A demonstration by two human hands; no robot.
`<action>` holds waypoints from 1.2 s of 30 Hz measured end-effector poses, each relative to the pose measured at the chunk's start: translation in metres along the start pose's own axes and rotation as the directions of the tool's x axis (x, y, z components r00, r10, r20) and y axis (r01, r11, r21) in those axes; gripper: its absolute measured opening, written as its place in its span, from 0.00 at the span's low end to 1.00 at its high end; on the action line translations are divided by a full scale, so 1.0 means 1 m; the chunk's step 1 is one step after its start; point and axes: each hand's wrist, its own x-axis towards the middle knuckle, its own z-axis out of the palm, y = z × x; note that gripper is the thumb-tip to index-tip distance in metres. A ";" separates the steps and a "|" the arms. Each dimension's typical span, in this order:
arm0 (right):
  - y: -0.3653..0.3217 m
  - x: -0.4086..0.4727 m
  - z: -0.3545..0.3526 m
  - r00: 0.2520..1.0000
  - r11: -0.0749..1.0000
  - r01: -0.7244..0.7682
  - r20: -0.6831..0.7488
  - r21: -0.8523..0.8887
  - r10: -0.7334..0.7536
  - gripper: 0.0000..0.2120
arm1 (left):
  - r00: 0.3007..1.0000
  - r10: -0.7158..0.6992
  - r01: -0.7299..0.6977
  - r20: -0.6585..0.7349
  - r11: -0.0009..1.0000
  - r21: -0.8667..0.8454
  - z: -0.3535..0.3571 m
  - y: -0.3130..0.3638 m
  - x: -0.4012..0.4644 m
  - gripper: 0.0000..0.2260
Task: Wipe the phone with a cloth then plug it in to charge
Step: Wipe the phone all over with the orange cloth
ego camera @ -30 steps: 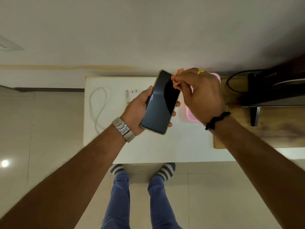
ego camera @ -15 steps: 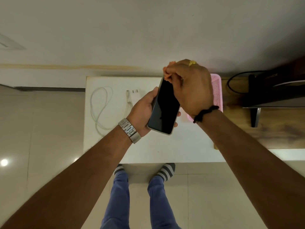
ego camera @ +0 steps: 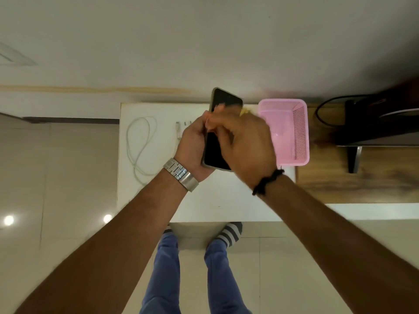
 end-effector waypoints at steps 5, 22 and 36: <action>0.013 0.009 -0.006 1.000 1.000 0.001 0.001 -0.019 -0.001 0.10 | 1.000 -0.012 0.011 0.025 1.000 0.028 0.001 -0.007 -0.004 0.20; -0.007 -0.026 0.003 0.997 0.993 0.066 0.038 0.099 -0.070 0.08 | 0.998 -0.029 0.030 -0.050 0.999 0.023 0.008 0.003 -0.011 0.25; 0.007 -0.054 0.000 0.989 0.996 0.070 0.128 0.061 -0.077 0.08 | 0.996 0.035 -0.023 -0.077 0.987 0.162 0.018 0.020 -0.013 0.30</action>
